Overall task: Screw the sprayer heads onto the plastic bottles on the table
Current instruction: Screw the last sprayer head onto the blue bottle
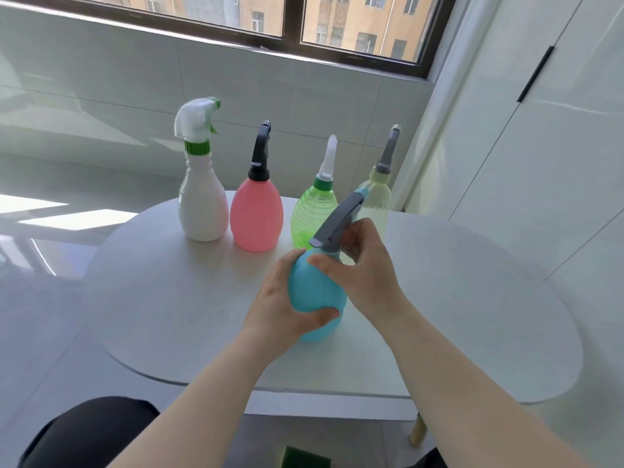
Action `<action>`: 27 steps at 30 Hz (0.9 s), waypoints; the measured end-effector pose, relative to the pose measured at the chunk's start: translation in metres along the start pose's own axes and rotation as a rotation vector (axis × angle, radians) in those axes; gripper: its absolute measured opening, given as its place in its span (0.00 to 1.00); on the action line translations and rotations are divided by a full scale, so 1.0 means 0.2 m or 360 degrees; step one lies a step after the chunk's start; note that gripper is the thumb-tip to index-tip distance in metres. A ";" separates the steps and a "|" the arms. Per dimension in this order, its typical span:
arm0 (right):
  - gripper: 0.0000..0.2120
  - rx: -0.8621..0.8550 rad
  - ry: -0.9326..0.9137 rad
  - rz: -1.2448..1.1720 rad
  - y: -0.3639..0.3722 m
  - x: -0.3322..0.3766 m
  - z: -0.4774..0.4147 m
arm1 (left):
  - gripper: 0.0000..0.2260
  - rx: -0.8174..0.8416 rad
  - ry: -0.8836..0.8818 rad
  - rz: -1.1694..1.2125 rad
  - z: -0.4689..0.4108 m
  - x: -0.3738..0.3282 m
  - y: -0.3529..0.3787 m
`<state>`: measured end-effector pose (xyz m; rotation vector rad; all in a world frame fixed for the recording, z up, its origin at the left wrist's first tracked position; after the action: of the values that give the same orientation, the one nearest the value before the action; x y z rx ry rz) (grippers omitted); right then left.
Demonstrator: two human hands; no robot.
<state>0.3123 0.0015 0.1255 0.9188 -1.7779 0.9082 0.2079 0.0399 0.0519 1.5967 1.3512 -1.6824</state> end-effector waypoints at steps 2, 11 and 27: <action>0.20 -0.0009 -0.0001 0.0022 0.00 0.00 0.00 | 0.35 -0.0005 -0.0007 0.0003 0.00 0.00 0.00; 0.08 0.0113 0.0042 0.0019 0.02 -0.03 0.03 | 0.37 -0.0072 -0.0028 -0.0112 0.01 0.00 0.02; 0.05 0.0146 0.0146 -0.0035 0.05 -0.06 0.04 | 0.37 -0.0090 -0.0042 -0.0095 0.01 0.02 0.02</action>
<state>0.3044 0.0023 0.1104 0.9380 -1.6566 1.0088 0.2099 0.0373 0.0469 1.5115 1.4334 -1.6786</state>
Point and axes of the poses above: each hand's wrist, its own z-axis away from the middle knuckle, its own y-axis out of the palm, x = y × z, the point moved 10 cm from there along -z, towards the middle knuckle, and after that the axes turned 4 degrees about -z, right-handed, at the moved point
